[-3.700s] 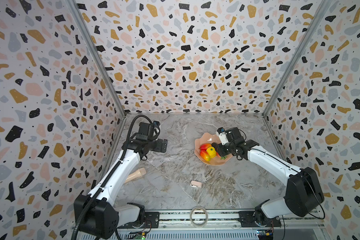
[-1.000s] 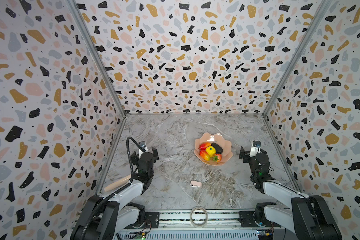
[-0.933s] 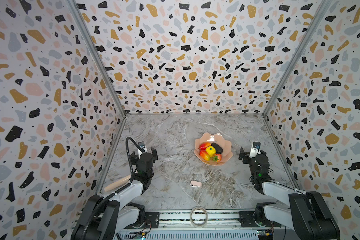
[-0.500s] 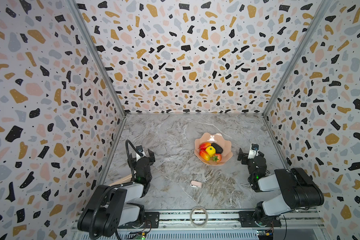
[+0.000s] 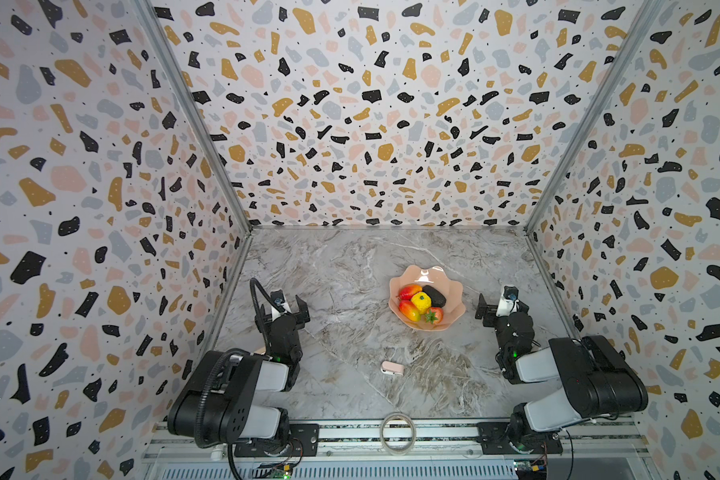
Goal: Arrange fruit in a fruit bowl
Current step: Reset both arms
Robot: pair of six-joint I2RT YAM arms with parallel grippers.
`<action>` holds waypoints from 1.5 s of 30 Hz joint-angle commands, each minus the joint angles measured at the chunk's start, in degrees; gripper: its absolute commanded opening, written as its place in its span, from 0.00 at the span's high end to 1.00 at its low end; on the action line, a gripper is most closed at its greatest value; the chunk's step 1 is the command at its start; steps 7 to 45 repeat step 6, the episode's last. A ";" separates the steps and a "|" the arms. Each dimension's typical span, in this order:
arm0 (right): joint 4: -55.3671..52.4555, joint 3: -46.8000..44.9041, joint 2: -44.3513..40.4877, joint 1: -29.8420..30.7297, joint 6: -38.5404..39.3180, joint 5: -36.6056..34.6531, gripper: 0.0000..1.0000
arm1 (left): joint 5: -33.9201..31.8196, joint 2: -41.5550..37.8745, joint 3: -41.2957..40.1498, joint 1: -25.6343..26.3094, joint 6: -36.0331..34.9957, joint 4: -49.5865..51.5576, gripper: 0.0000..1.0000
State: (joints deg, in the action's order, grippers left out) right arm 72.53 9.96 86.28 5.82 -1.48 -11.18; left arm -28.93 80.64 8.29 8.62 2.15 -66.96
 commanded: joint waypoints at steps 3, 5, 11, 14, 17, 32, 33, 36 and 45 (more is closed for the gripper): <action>1.21 1.20 -0.40 0.50 0.73 -0.86 0.01 | 0.35 -0.57 0.75 -0.36 0.01 -2.69 0.01; 1.62 0.79 -0.60 0.50 0.76 -0.83 0.01 | 0.32 -0.64 0.76 -0.37 0.03 -2.66 0.01; 1.81 0.71 -0.66 0.50 0.72 -0.86 0.01 | 0.30 -0.66 0.69 -0.43 -0.01 -2.70 0.00; 1.81 0.71 -0.66 0.50 0.72 -0.86 0.01 | 0.30 -0.66 0.69 -0.43 -0.01 -2.70 0.00; 1.81 0.71 -0.66 0.50 0.72 -0.86 0.01 | 0.30 -0.66 0.69 -0.43 -0.01 -2.70 0.00; 1.81 0.71 -0.66 0.50 0.72 -0.86 0.01 | 0.30 -0.66 0.69 -0.43 -0.01 -2.70 0.00; 1.81 0.71 -0.66 0.50 0.72 -0.86 0.01 | 0.30 -0.66 0.69 -0.43 -0.01 -2.70 0.00; 1.81 0.71 -0.66 0.50 0.72 -0.86 0.01 | 0.30 -0.66 0.69 -0.43 -0.01 -2.70 0.00; 1.81 0.71 -0.66 0.50 0.72 -0.86 0.01 | 0.30 -0.66 0.69 -0.43 -0.01 -2.70 0.00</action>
